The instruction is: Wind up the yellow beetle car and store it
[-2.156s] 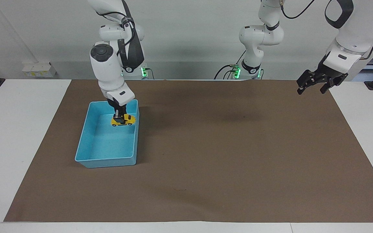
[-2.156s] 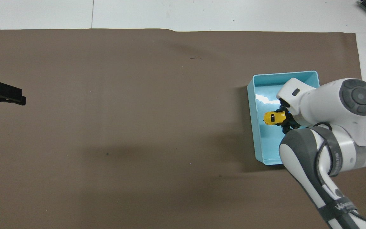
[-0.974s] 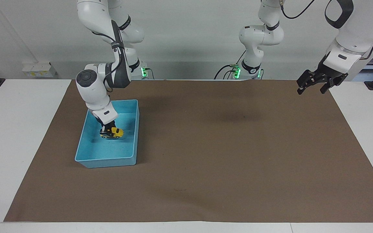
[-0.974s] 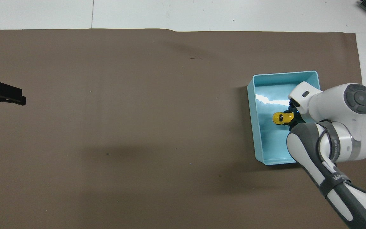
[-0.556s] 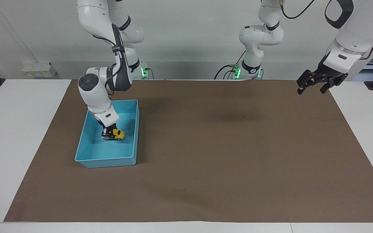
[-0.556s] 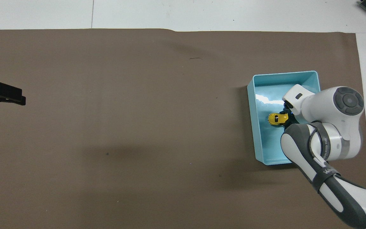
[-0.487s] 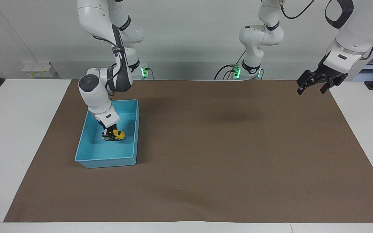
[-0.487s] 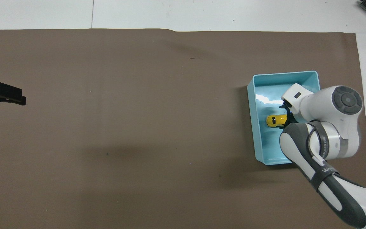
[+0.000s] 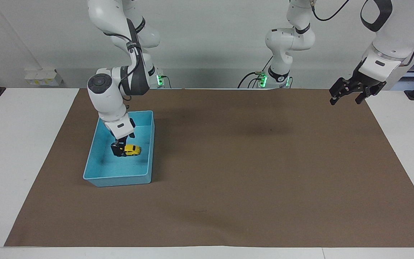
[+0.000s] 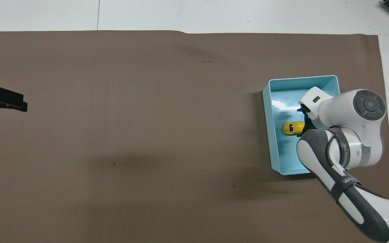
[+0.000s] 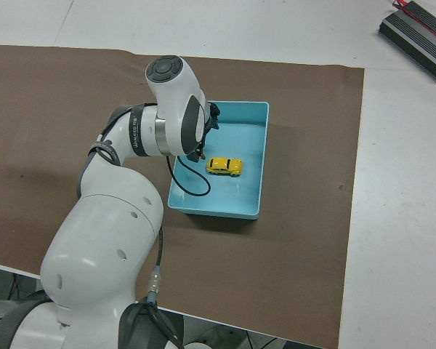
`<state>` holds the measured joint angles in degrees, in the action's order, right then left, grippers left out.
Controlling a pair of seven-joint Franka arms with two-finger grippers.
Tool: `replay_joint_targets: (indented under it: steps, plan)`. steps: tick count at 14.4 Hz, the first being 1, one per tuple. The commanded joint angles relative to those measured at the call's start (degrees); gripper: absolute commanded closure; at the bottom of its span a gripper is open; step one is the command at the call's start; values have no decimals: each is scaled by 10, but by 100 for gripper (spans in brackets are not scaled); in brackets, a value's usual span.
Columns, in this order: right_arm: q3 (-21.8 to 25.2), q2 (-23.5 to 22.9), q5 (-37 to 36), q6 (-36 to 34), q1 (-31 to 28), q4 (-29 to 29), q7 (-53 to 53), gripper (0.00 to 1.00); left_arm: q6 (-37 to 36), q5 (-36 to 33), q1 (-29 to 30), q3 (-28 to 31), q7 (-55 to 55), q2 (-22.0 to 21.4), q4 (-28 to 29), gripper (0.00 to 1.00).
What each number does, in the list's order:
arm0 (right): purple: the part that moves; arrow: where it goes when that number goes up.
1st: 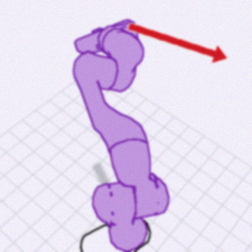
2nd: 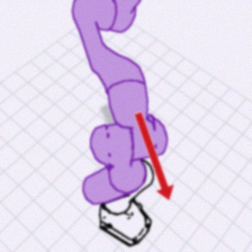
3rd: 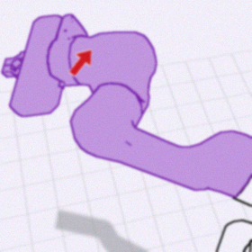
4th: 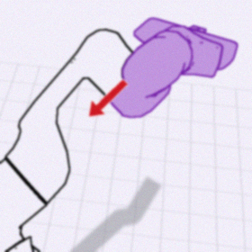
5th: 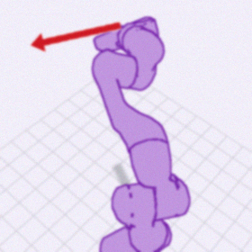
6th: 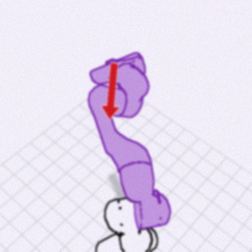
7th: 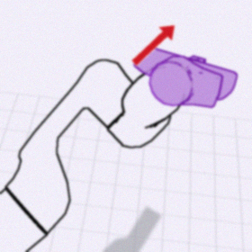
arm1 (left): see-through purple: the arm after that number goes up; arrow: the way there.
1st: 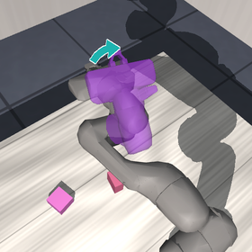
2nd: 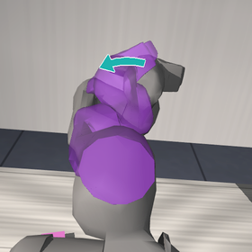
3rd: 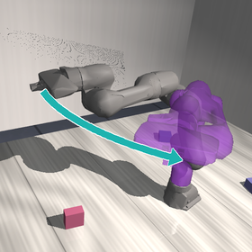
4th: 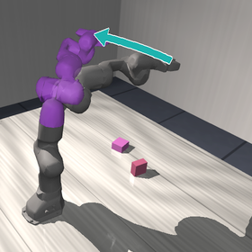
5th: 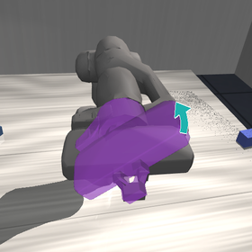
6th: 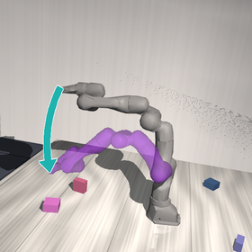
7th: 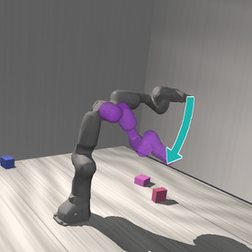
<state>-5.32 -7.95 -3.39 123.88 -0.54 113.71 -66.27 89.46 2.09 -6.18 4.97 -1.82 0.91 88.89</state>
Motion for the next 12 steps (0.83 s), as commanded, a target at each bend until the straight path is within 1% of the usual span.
replay_joint_targets:
  steps: [1,4,7,12]
  plan:
    - [-4,7,5,-57,-2,-46,90,0,-7,0,6,-5,-5,-8,4,0]
    - [-5,7,5,-132,1,-102,213,0,-7,0,6,-5,-5,-8,4,0]
    - [-4,7,5,-173,1,-148,306,0,-7,0,6,-5,-5,-8,4,0]
    - [-6,7,7,-229,1,-214,527,0,-7,0,6,-5,-5,-8,4,0]
